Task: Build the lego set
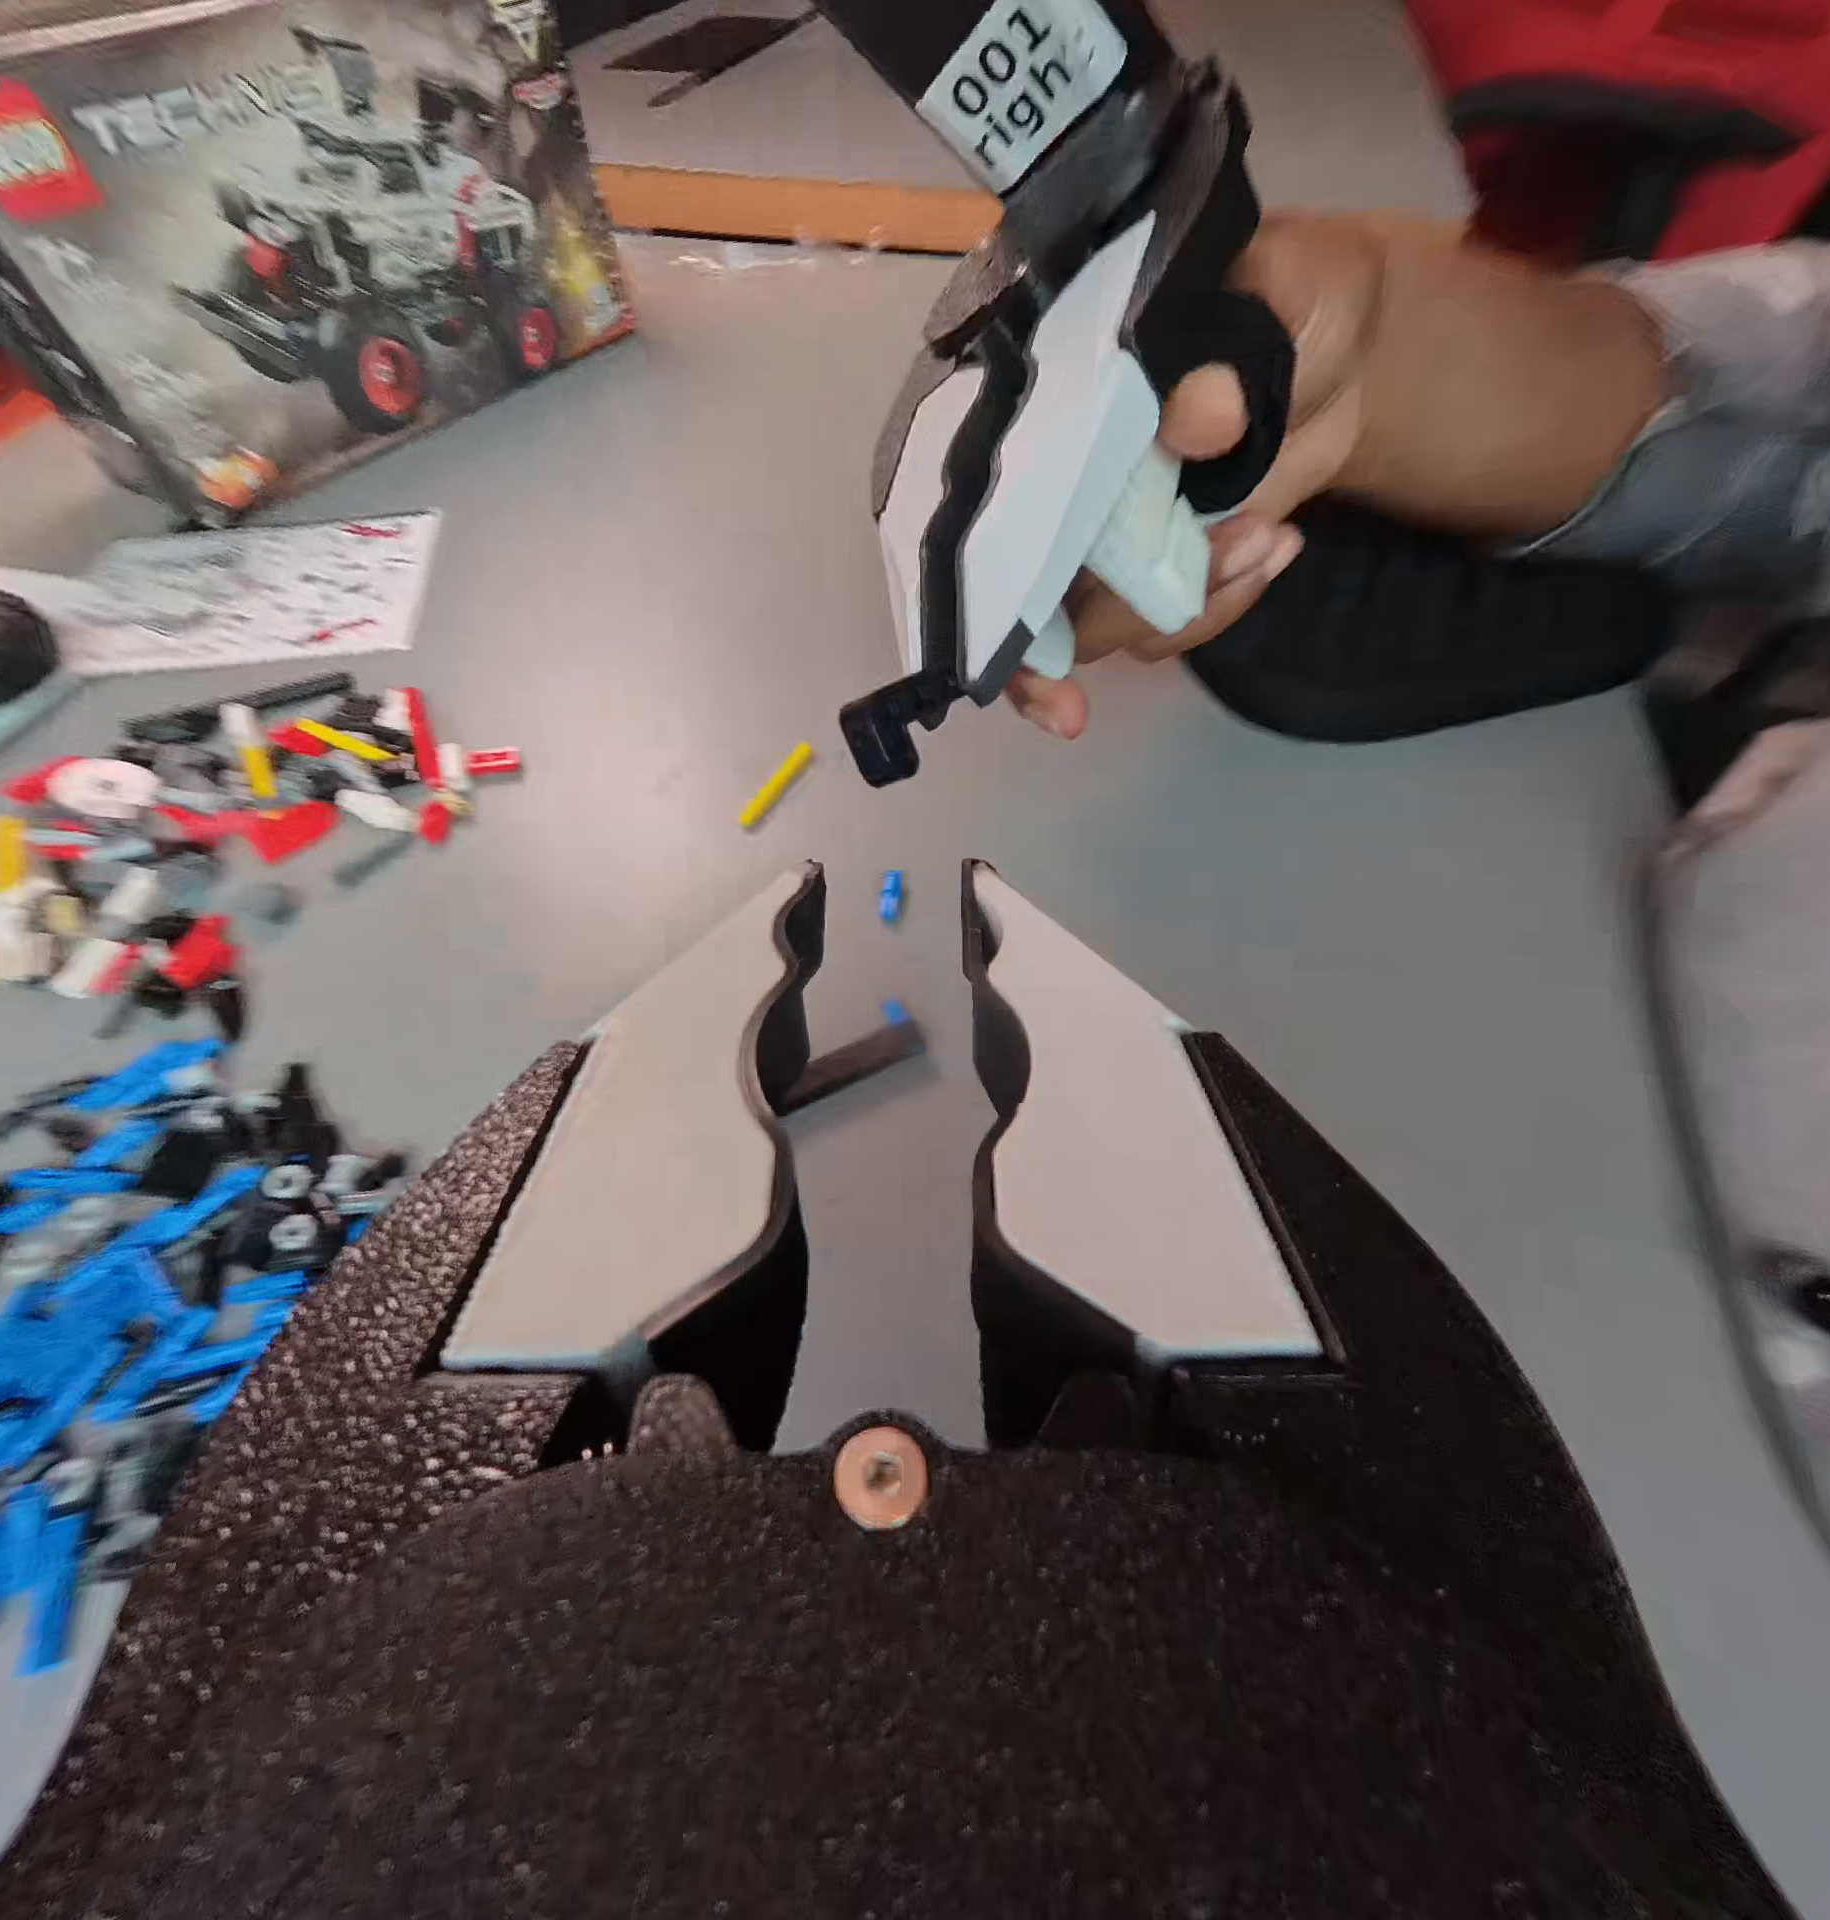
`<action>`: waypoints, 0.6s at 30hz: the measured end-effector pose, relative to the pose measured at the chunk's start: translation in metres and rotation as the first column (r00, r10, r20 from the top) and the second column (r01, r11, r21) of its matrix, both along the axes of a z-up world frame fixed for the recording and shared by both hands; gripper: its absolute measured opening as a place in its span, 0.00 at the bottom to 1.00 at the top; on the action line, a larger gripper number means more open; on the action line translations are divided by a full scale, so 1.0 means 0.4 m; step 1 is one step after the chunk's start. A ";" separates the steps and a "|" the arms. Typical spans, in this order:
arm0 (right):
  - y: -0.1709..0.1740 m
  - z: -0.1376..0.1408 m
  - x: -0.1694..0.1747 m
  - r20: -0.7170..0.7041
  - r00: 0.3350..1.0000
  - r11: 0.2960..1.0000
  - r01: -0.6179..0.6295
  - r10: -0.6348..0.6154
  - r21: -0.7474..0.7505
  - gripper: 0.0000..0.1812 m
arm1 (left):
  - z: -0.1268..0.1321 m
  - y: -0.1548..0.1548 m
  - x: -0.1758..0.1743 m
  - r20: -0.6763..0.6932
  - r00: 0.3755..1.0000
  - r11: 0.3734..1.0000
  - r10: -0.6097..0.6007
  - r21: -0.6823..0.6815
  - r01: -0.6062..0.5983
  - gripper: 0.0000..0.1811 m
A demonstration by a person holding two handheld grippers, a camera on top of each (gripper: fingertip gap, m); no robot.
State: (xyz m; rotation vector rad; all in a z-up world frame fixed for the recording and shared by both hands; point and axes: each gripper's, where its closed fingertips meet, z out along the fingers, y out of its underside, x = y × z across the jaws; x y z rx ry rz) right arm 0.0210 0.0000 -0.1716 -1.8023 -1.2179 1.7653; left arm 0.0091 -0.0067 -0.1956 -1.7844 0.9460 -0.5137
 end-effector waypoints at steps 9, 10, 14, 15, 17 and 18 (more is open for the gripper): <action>-0.067 -0.046 0.000 0.062 0.987 0.989 -0.147 0.148 -0.021 0.04 | -0.009 -0.047 0.008 0.096 0.991 0.981 -0.092 -0.162 0.107 0.07; -0.070 -0.050 0.000 0.069 0.986 0.988 -0.153 0.154 -0.020 0.04 | -0.014 -0.053 0.013 0.089 0.991 0.979 -0.104 -0.167 0.118 0.06; -0.076 -0.058 0.002 0.085 0.983 0.986 -0.164 0.163 0.005 0.04 | -0.022 -0.059 0.016 0.090 0.989 0.972 -0.116 -0.192 0.132 0.05; -0.075 -0.061 0.002 0.091 0.983 0.987 -0.163 0.160 0.018 0.04 | -0.025 -0.059 0.016 0.091 0.989 0.971 -0.114 -0.202 0.130 0.05; -0.073 -0.068 0.002 0.105 0.983 0.984 -0.160 0.152 0.073 0.04 | -0.032 -0.056 0.015 0.080 0.991 0.971 -0.108 -0.205 0.123 0.05; -0.072 -0.070 0.002 0.107 0.983 0.981 -0.159 0.148 0.107 0.04 | -0.033 -0.056 0.015 0.074 0.991 0.973 -0.108 -0.197 0.121 0.05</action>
